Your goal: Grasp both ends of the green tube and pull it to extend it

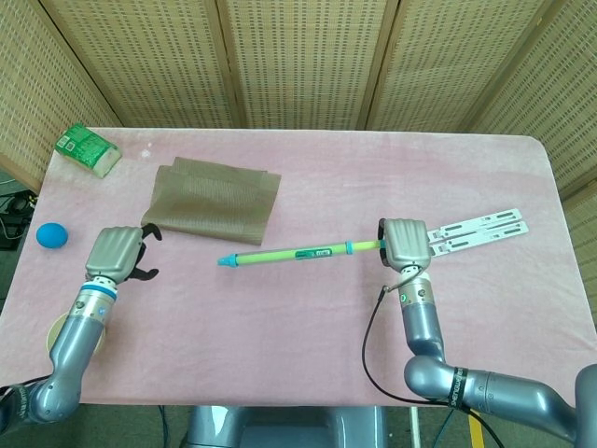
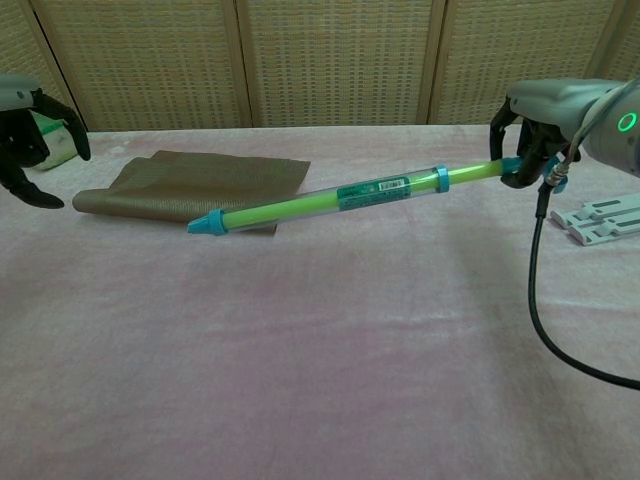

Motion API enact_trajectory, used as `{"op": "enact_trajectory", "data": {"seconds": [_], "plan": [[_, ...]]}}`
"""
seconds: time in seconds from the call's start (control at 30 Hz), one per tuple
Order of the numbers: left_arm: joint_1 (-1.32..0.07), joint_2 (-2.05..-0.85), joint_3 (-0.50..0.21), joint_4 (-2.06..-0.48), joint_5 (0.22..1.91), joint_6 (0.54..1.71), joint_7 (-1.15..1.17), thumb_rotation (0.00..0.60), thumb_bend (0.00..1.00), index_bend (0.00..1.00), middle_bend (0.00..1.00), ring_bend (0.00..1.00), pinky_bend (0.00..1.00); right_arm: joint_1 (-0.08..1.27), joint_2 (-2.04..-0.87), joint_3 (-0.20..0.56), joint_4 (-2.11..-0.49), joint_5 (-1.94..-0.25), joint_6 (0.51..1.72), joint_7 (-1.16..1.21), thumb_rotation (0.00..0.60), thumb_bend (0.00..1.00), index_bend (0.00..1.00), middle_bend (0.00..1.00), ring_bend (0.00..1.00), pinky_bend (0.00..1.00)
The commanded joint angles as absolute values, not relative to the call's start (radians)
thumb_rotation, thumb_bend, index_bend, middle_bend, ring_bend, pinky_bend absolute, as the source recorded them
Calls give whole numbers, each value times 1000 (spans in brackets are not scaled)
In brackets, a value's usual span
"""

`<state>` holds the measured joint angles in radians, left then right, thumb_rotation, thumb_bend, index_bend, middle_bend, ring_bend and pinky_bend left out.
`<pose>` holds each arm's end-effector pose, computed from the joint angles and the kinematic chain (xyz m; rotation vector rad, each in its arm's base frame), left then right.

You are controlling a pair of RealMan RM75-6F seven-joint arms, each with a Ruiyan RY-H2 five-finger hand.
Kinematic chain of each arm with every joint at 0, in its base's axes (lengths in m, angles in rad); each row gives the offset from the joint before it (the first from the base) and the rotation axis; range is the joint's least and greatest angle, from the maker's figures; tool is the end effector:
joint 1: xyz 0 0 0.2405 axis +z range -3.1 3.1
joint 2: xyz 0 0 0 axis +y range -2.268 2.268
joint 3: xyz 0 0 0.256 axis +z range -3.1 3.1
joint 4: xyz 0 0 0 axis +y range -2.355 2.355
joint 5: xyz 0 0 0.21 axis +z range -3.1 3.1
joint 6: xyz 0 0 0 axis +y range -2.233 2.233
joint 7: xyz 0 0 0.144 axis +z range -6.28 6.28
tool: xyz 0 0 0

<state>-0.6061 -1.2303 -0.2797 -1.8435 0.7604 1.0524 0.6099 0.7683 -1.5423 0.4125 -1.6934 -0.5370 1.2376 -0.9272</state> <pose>-0.1850 0.3282 0.0847 -1.5936 -1.0511 -0.7157 -0.1299 -0.3645 0.0313 1.4899 -0.9960 0.6660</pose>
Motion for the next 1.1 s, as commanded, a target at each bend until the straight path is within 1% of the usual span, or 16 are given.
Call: {"op": "enact_trajectory", "data": {"seconds": [0.03,0.2,0.4,0.57,0.7,1.1], "plan": [[-676,-1282,-301,-1843,672,1058,671,600,184,327,906,803,698,780,-1533,418,-1706,-511,1249,-936,600,660,840,1000,1000,799],[-746,-1322,-322,-1852,573,1086,720,600,185,312,906,803,698,794,-1521,422,-1727,-474,1265,-936,600,660,840,1000,1000,802],[-810,-1352,-335,-1857,471,1089,730,600,266,310,906,803,702,808,-1509,421,-1745,-435,1276,-925,600,660,840,1000,1000,803],[-851,-1376,-329,-1838,424,1095,736,600,275,310,906,803,702,815,-1494,421,-1765,-406,1284,-913,600,661,840,1000,1000,806],[-879,-1397,-331,-1819,400,1094,727,600,315,310,906,803,702,821,-1481,415,-1780,-393,1294,-909,600,660,840,1000,1000,806],[-948,-1426,-339,-1779,332,1084,722,600,317,326,906,803,702,832,-1456,404,-1807,-365,1306,-885,600,660,840,1000,1000,807]]}}
